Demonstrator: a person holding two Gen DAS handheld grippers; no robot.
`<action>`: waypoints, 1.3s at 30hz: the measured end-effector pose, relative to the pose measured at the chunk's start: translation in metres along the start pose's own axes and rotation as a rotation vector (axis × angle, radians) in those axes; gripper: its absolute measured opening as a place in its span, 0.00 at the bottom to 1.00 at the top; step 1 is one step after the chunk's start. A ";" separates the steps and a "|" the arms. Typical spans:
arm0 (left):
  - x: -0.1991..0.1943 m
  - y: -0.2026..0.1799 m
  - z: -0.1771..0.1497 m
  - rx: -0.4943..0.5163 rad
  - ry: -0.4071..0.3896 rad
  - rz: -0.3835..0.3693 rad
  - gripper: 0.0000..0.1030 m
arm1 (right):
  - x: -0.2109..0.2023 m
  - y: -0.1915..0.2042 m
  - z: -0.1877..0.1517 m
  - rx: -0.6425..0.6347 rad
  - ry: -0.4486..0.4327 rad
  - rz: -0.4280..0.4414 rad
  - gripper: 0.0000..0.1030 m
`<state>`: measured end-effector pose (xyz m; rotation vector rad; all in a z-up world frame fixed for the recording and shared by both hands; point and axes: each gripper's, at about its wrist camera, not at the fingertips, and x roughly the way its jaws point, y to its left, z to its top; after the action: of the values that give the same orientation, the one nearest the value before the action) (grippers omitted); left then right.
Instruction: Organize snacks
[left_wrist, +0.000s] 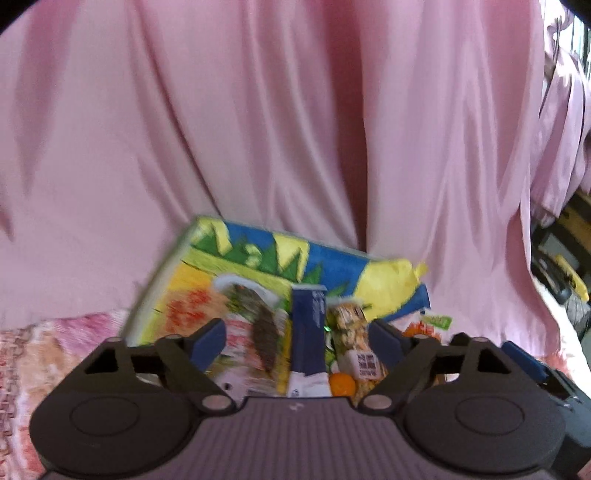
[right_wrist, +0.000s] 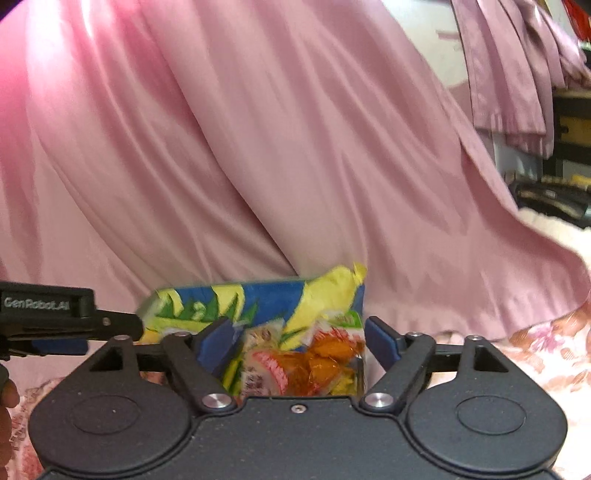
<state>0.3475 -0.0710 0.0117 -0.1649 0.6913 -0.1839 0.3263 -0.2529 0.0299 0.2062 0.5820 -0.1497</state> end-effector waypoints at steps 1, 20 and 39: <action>-0.011 0.004 0.000 -0.005 -0.027 0.007 0.92 | -0.008 0.003 0.004 -0.005 -0.012 0.005 0.83; -0.183 0.064 -0.051 -0.009 -0.264 0.119 1.00 | -0.177 0.042 0.019 -0.072 -0.193 0.098 0.99; -0.247 0.067 -0.126 0.051 -0.262 0.140 1.00 | -0.269 0.050 -0.036 -0.135 -0.197 0.108 0.99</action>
<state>0.0869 0.0374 0.0539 -0.0896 0.4348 -0.0443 0.0951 -0.1738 0.1587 0.0896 0.3827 -0.0254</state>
